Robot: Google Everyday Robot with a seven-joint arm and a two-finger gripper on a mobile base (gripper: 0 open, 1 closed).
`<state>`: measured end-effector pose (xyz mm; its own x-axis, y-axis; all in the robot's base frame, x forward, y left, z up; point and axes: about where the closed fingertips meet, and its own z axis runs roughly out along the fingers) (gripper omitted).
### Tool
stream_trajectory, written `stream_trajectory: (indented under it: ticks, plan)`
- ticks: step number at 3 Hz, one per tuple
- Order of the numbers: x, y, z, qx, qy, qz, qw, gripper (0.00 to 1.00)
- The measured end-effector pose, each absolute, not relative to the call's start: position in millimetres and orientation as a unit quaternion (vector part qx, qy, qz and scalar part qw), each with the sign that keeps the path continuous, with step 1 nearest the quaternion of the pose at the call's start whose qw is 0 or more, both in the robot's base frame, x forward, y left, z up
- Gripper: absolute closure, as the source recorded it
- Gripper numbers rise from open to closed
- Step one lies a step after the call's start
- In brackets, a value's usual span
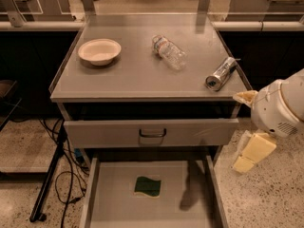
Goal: Pick sponge from middle drawer and place on counter
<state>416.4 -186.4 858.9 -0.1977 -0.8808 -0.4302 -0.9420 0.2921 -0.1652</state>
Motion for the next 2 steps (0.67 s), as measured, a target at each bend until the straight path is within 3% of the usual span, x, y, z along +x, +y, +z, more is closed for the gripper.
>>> stream_trajectory:
  ticks: [2]
  plan:
    - [413.6, -179.2, 834.7, -0.585, 0.772, 0.087, 0.232, 0.0]
